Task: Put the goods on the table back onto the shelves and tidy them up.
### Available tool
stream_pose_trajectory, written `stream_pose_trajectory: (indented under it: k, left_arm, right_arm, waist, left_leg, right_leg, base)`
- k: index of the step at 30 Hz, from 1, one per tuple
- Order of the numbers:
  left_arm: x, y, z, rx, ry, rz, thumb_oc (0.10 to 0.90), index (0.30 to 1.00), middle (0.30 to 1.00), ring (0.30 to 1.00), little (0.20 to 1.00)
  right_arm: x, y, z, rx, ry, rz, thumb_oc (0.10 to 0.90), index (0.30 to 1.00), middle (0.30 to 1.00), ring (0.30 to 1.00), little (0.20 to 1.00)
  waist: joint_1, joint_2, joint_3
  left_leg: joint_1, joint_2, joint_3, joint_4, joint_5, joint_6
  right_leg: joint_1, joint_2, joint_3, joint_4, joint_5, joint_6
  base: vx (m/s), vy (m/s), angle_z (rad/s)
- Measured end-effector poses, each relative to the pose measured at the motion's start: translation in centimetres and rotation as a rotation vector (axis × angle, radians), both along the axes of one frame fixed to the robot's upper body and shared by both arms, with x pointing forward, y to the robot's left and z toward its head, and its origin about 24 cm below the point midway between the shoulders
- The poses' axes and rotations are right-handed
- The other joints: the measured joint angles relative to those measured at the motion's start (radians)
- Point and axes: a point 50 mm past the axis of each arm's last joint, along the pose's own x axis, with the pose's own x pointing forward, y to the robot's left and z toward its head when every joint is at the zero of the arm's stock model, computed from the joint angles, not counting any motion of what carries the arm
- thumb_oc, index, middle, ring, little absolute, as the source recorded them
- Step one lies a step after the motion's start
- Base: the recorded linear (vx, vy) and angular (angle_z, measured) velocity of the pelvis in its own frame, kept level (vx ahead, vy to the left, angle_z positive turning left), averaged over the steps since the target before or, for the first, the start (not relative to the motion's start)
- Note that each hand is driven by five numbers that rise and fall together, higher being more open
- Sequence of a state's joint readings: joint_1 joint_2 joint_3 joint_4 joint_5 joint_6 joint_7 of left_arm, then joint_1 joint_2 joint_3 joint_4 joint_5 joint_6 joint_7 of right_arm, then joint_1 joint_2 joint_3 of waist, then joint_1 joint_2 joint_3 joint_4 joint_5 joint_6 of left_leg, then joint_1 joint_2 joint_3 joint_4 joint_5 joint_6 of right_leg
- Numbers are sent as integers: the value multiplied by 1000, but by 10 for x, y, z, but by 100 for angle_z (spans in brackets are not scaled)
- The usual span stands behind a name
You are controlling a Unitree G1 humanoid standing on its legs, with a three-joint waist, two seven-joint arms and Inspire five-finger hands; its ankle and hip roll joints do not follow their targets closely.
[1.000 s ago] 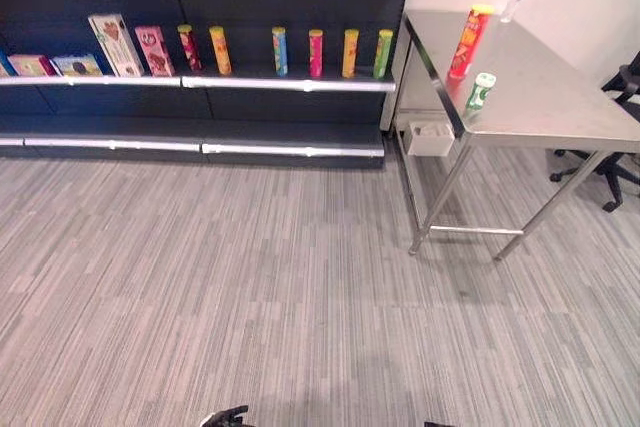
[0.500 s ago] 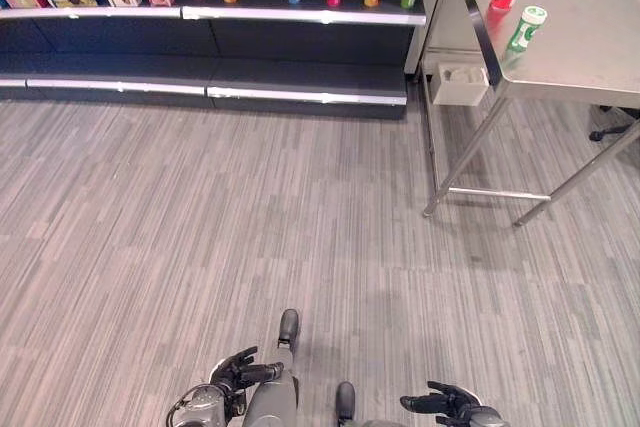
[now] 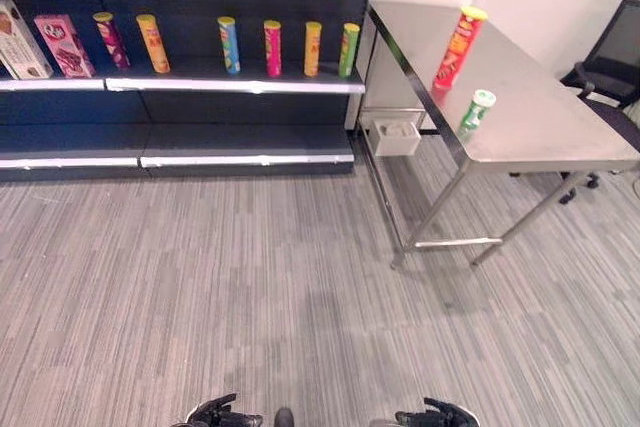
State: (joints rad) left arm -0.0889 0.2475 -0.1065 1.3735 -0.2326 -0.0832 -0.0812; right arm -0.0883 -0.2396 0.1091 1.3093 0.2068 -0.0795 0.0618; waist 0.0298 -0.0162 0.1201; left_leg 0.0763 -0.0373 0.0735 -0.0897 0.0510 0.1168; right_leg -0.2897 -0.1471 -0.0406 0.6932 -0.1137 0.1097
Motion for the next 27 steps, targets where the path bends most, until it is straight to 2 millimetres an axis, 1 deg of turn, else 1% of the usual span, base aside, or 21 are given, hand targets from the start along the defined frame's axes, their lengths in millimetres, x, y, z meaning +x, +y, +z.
stream_pose_trajectory:
  k: [1,3,4,6,7,9,10,11,12,13,14,15,17,18,20,21,22,23,24,26,27]
  left_arm:
    - [2,0,1,3,-7,-1,800,900,900,900,900]
    - [-1,4,1,15,4,13,800,900,900,900,900]
    - [1,4,1,17,0,9,800,900,900,900,900]
    - [-7,4,-1,16,27,13,800,900,900,900,900]
    - [-12,8,-1,32,51,-5,800,900,900,900,900]
    - [-20,6,-3,30,72,-21,800,900,900,900,900]
    - [-26,2,-5,22,87,-19,800,900,900,900,900]
    - [-31,-3,-7,8,99,-23,800,900,900,900,900]
    - [-30,-10,-9,-8,103,-49,800,900,900,900,900]
    - [-29,-12,-9,-16,98,-53,800,900,900,900,900]
    - [-29,-11,-9,-21,97,-55,800,900,900,900,900]
    - [-30,-10,-9,-22,98,-55,800,900,900,900,900]
    - [-20,-14,-8,-28,69,-60,800,900,900,900,900]
    - [-19,-15,-8,-31,65,-58,800,900,900,900,900]
    - [-16,-11,-6,-23,57,-59,800,900,900,900,900]
    - [-12,-10,-5,-19,40,-50,800,900,900,900,900]
    - [0,-9,-2,-26,-9,-22,800,900,900,900,900]
    - [11,-6,2,-30,-57,0,800,900,900,900,900]
    - [24,-6,6,-29,-98,4,800,900,900,900,900]
    - [35,-7,10,-33,-137,-6,800,900,900,900,900]
    - [33,-10,8,-37,-124,-17,800,900,900,900,900]
  right_arm:
    - [3,0,1,0,-12,3,800,900,900,900,900]
    - [8,2,2,1,-19,17,800,900,900,900,900]
    - [7,2,2,4,-19,8,800,900,900,900,900]
    - [7,4,1,10,-16,7,800,900,900,900,900]
    - [6,9,0,25,-12,-4,800,900,900,900,900]
    - [0,8,-2,35,-2,-41,800,900,900,900,900]
    - [-3,6,-3,31,12,-49,800,900,900,900,900]
    - [-5,2,-3,23,19,-58,800,900,900,900,900]
    - [-12,-2,-3,12,39,-59,800,900,900,900,900]
    - [-20,-2,-6,10,75,-60,800,900,900,900,900]
    - [-26,-2,-7,6,98,-51,800,900,900,900,900]
    - [-28,-4,-7,-4,110,-38,800,900,900,900,900]
    - [-21,-13,-3,-28,89,-34,800,900,900,900,900]
    - [-19,-14,-3,-30,86,-29,800,900,900,900,900]
    - [-19,-11,-3,-25,89,-4,800,900,900,900,900]
    - [-19,-11,-3,-24,89,4,800,900,900,900,900]
    - [-17,-10,-3,-23,96,6,800,900,900,900,900]
    - [-16,-8,-4,-16,100,6,800,900,900,900,900]
    - [-11,-5,-3,-10,92,13,800,900,900,900,900]
    - [-4,-5,-1,-19,80,44,800,900,900,900,900]
    - [1,-7,1,-25,70,67,800,900,900,900,900]
  waist:
    - [-3,10,7]
    - [-11,2,12]
    - [-20,2,13]
    - [-23,-9,15]
    - [-51,-29,24]
    - [-71,-53,17]
    - [-69,-48,12]
    - [-72,-26,6]
    - [-79,-6,-8]
    - [-78,-15,-14]
    - [-71,-34,-25]
    - [-61,-33,-28]
    - [-62,-29,-28]
    - [-66,-26,-24]
    - [-53,-41,-16]
    - [-43,-52,-10]
    - [-39,-53,5]
    - [-15,-71,22]
    - [2,-94,44]
    - [13,-90,69]
    - [7,-61,71]
  left_leg:
    - [11,-1,-4,0,-16,-10]
    - [38,-10,-15,1,-26,-17]
    - [49,-11,-28,3,-61,-32]
    - [82,-20,-37,1,-107,-41]
    - [122,-31,-72,1,-119,-44]
    - [173,-31,-101,0,-168,-60]
    - [202,-18,-112,0,-195,-71]
    - [221,12,-125,0,-216,-85]
    - [250,60,-157,32,-206,-124]
    - [251,66,-166,64,-195,-142]
    - [243,62,-166,104,-190,-158]
    - [231,62,-166,126,-199,-165]
    - [176,70,-165,312,-184,-204]
    - [138,71,-164,421,-181,-220]
    - [6,59,-168,716,-98,-322]
    - [-85,48,-194,879,-39,-330]
    - [-188,34,-200,1008,-46,-315]
    - [-252,34,-161,995,-86,-252]
    - [-318,26,-119,854,-115,-198]
    - [-336,22,-122,548,-109,-202]
    - [-312,32,-137,224,-52,-221]
  right_leg:
    - [-18,1,-21,-87,2,0]
    - [0,15,-58,-393,44,12]
    - [-13,32,-64,-472,76,14]
    - [0,66,-34,-671,143,20]
    - [13,83,-10,-787,193,11]
    - [7,93,-14,-754,193,0]
    - [19,104,-28,-723,246,-37]
    - [27,120,-58,-696,261,-50]
    - [84,158,-77,-703,280,-78]
    - [121,167,-75,-722,296,-96]
    - [143,168,-64,-738,327,-156]
    - [155,178,-58,-742,332,-186]
    - [214,197,-53,-785,290,-189]
    - [240,208,-48,-786,274,-208]
    - [276,212,-35,-785,244,-233]
    - [284,211,-26,-785,231,-248]
    - [301,209,-18,-785,218,-262]
    - [313,198,1,-785,209,-268]
    - [325,180,22,-785,195,-262]
    - [345,176,39,-793,179,-245]
    - [371,185,45,-794,172,-228]
  base:
    - [376,-45,41]
    - [408,-39,28]
    - [458,-31,23]
    - [352,-20,28]
    - [411,-49,71]
    - [516,-111,58]
    - [476,-153,17]
    - [447,-159,58]
    - [320,-121,72]
    - [396,-163,76]
    - [243,-103,21]
    - [473,-223,3]
    - [365,-219,-10]
    - [233,-205,-17]
    - [218,-196,-23]
    - [243,-134,-19]
    - [265,-60,-21]
    - [394,19,-29]
    - [312,42,-46]
    - [250,61,-53]
    - [328,88,-56]
